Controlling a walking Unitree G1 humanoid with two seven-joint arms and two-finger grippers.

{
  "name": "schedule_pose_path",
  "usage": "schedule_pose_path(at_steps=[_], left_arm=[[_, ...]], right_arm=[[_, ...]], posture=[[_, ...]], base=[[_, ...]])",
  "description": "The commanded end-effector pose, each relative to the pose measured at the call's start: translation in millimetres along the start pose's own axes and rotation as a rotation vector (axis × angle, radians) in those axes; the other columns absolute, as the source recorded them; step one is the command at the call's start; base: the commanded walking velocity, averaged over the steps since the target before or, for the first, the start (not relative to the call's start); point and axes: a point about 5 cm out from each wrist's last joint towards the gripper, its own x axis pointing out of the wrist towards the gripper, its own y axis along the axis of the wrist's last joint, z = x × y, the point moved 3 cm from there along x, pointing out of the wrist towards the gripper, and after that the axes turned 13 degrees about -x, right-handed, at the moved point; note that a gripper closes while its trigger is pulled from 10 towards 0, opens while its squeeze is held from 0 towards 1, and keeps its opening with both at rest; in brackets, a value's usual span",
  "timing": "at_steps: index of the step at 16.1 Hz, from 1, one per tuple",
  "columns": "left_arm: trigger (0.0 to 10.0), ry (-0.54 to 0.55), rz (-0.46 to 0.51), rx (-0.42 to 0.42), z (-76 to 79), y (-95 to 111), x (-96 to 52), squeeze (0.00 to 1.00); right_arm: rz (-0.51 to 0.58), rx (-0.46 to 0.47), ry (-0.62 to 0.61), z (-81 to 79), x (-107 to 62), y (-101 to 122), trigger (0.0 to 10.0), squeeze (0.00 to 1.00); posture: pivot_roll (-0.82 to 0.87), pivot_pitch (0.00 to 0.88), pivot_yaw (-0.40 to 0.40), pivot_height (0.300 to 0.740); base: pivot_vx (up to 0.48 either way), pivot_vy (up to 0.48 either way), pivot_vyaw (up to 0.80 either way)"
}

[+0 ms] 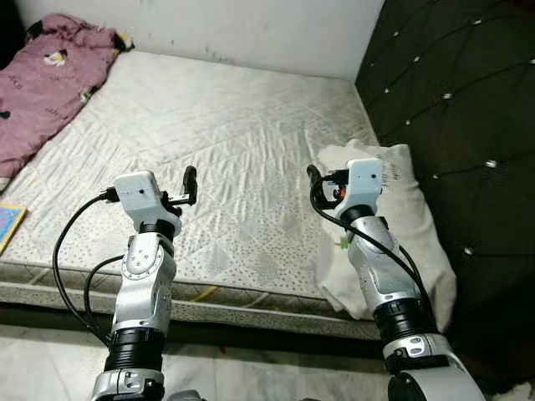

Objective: Clean up the room

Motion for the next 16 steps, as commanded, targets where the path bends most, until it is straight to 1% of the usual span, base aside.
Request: schedule_pose_path(at_steps=[1, 5, 9, 12, 16], left_arm=[[10.0, -0.023, 0.019, 0.001, 5.7, 5, 2.1, 0.00], [10.0, -0.022, 0.016, 0.002, 5.3, 5, 1.6, 0.00], [10.0, 0.002, 0.023, -0.001, 2.6, 7, 2.8, 0.00], [10.0, 0.010, 0.015, -0.009, 1.7, 5, 2.1, 0.00], [10.0, 0.023, 0.001, -0.014, 0.1, 1, 0.6, 0.00]], right_arm=[[-0.003, 0.001, -0.010, 5.0, 1.5, 1, 10.0, 0.00], [0.004, 0.005, -0.021, 6.8, 1.0, 2, 10.0, 0.00], [-0.001, -0.019, -0.050, 16.8, 2.2, 0, 10.0, 0.00], [-0.009, -0.026, -0.051, 18.5, 2.0, -2, 10.0, 0.00], [-0.020, -0.037, -0.042, 16.4, 1.9, -6, 10.0, 0.00]], posture=[[0.04, 0.000, -0.092, 0.740], [0.04, 0.000, -0.089, 0.740], [0.05, 0.000, -0.088, 0.740], [0.05, 0.000, -0.088, 0.740], [0.05, 0.000, -0.087, 0.740]], base=[[0.289, 0.000, 0.00], [0.278, 0.000, 0.00], [0.000, 0.000, 0.00], [0.000, 0.000, 0.00], [0.000, 0.463, -0.80]])
